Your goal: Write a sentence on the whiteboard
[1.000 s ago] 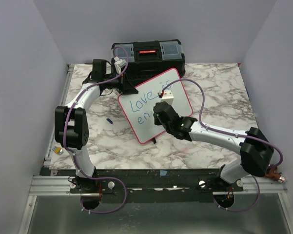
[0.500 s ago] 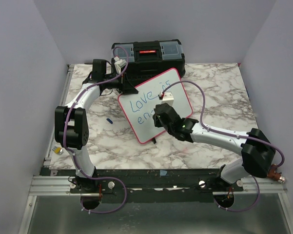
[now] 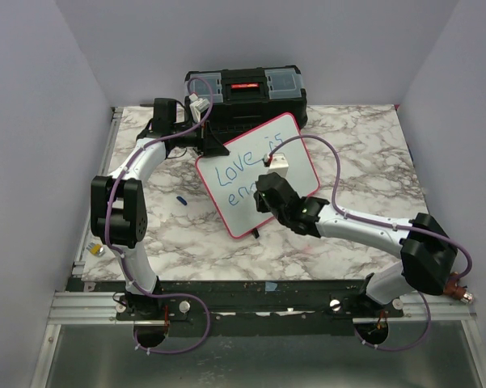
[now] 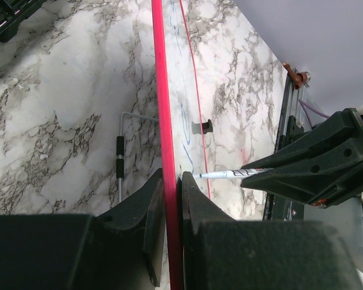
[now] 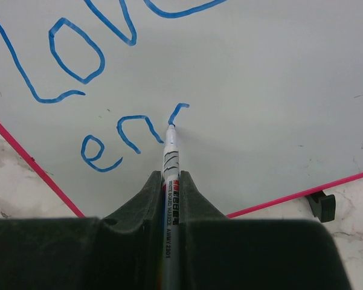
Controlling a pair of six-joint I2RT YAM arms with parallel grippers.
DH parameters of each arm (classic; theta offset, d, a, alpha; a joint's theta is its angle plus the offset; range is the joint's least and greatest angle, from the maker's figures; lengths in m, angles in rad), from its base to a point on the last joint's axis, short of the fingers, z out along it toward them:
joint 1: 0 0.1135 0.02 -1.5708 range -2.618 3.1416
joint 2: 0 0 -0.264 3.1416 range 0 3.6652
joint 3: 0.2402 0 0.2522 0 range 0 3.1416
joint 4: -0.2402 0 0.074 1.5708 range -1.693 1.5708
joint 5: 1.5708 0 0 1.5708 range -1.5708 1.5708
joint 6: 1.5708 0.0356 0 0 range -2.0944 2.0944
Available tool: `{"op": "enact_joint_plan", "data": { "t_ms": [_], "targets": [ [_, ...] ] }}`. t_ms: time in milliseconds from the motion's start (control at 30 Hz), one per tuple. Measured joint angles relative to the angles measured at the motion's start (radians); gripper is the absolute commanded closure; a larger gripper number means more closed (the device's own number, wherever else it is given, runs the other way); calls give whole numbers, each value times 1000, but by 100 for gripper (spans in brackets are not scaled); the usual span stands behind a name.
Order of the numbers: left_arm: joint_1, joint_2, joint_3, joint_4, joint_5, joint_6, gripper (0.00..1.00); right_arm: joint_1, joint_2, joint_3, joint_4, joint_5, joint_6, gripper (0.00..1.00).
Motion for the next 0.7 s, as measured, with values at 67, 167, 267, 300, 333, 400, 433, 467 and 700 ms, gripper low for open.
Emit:
{"op": "enact_joint_plan", "data": {
  "t_ms": [67, 167, 267, 300, 333, 400, 433, 467, 700],
  "targets": [
    [0, 0, 0, 0, 0, 0, 100, 0, -2, -2, -7, 4, 0, 99],
    [0, 0, 0, 0, 0, 0, 100, 0, -3, -4, -18, 9, 0, 99],
    [0, 0, 0, 0, 0, 0, 100, 0, -3, -4, -22, 12, 0, 99],
    [0, 0, 0, 0, 0, 0, 100, 0, -3, -4, -22, 14, 0, 99],
    [0, 0, 0, 0, 0, 0, 100, 0, -3, -4, -22, 16, 0, 99],
    [0, 0, 0, 1, 0, -1, 100, 0, -3, -3, -24, 24, -1, 99],
    [0, 0, 0, 1, 0, -1, 100, 0, -3, -3, -27, 29, -1, 100],
    [0, 0, 0, 0, 0, -1, 100, 0, -3, -3, -30, 35, -2, 99],
    [0, 0, 0, 1, 1, -3, 100, 0, 15, 31, -45, 66, -19, 99]
  ]
}}
